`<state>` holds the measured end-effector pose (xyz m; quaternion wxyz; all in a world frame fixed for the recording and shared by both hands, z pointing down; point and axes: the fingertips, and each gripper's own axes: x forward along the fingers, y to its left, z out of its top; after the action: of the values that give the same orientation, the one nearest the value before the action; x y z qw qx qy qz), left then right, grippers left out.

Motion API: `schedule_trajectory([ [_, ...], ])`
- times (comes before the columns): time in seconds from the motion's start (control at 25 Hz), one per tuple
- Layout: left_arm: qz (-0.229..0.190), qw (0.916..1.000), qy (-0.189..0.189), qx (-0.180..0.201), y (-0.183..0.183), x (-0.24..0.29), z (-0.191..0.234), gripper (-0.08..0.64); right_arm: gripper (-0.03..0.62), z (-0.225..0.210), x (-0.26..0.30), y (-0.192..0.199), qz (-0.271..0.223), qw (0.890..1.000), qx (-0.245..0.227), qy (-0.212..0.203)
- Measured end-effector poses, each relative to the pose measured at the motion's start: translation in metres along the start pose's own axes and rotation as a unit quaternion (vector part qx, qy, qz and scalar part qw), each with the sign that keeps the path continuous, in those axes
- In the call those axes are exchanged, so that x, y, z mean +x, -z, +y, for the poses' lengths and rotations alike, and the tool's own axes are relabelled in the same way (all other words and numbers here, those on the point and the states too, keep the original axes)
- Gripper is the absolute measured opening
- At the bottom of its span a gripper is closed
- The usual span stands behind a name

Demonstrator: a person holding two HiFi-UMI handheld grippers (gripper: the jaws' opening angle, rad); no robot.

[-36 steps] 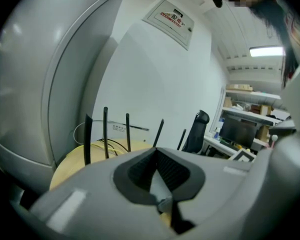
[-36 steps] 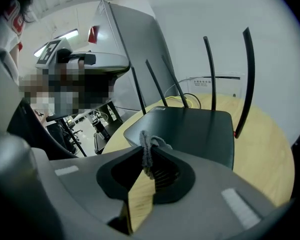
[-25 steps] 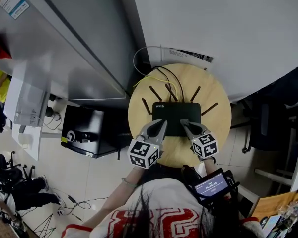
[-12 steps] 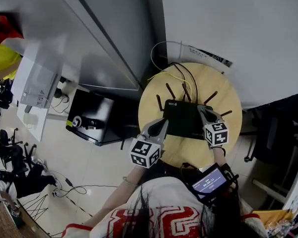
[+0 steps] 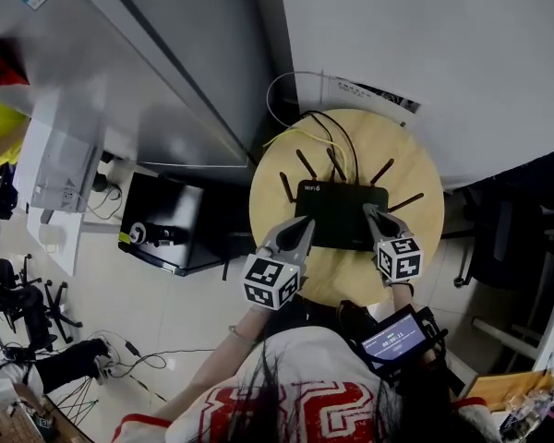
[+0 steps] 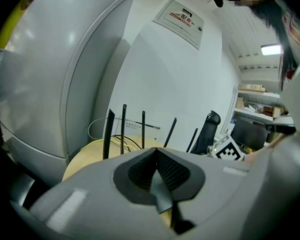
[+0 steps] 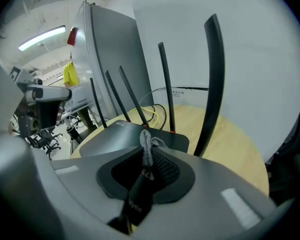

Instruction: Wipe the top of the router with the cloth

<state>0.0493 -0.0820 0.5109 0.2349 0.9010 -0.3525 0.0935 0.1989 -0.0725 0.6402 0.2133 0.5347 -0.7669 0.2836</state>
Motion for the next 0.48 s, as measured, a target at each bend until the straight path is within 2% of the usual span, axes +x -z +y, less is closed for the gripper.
schedule_trajectory([
  [0.48, 0.012, 0.9971, 0.074, 0.012, 0.003, 0.018, -0.036, 0.000, 0.044, 0.060, -0.044, 0.055, 0.009, 0.999, 0.032, -0.020],
])
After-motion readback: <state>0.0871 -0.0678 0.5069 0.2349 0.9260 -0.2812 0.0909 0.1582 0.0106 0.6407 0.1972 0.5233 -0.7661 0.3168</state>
